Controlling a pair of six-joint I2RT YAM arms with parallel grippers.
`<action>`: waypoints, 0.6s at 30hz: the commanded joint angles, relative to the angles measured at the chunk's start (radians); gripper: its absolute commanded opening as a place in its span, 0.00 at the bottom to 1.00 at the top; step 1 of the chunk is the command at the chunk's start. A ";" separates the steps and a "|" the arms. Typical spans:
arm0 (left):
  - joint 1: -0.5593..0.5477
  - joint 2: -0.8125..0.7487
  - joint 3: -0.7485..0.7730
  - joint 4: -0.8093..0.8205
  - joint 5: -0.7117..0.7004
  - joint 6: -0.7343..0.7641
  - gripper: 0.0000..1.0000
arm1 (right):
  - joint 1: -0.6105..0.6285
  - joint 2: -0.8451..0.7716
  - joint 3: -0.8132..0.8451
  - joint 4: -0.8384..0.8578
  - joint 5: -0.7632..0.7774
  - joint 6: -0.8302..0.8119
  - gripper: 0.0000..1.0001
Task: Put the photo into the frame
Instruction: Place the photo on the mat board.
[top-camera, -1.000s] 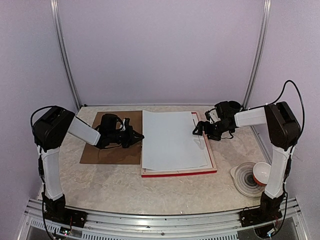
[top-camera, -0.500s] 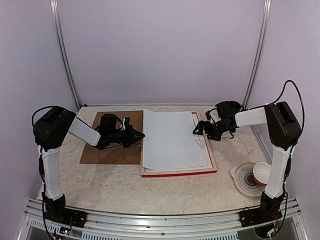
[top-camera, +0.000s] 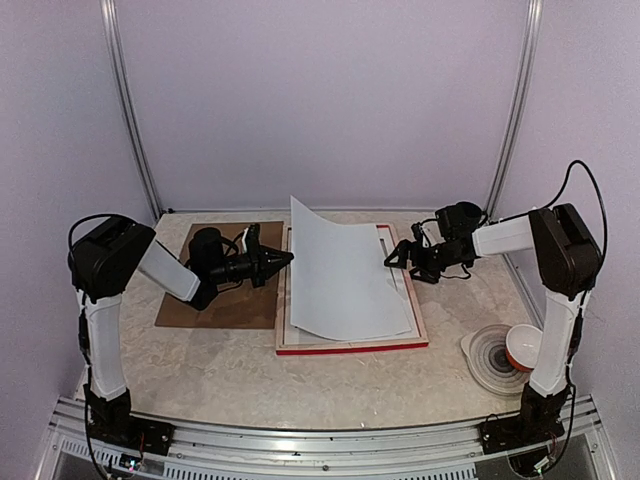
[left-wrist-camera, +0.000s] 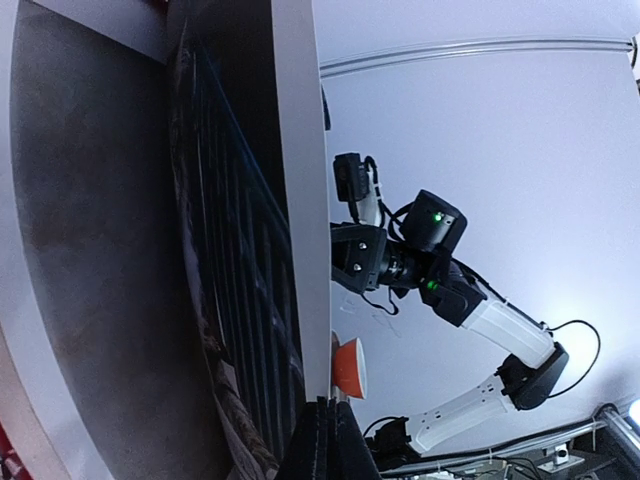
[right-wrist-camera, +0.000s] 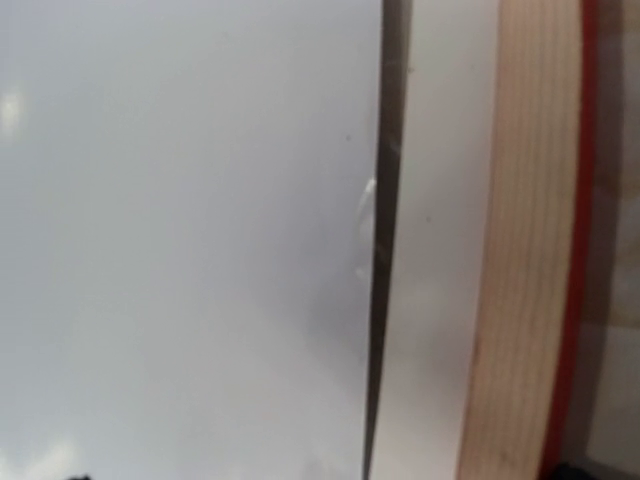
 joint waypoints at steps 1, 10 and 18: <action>-0.006 0.043 -0.010 0.230 0.038 -0.130 0.00 | -0.010 0.004 -0.023 0.087 -0.118 0.039 0.99; 0.011 0.058 -0.030 0.112 0.003 -0.070 0.00 | -0.011 -0.010 -0.008 0.051 -0.095 0.027 0.99; 0.013 0.019 -0.001 -0.181 -0.049 0.128 0.22 | -0.011 -0.013 -0.007 0.037 -0.084 0.024 0.99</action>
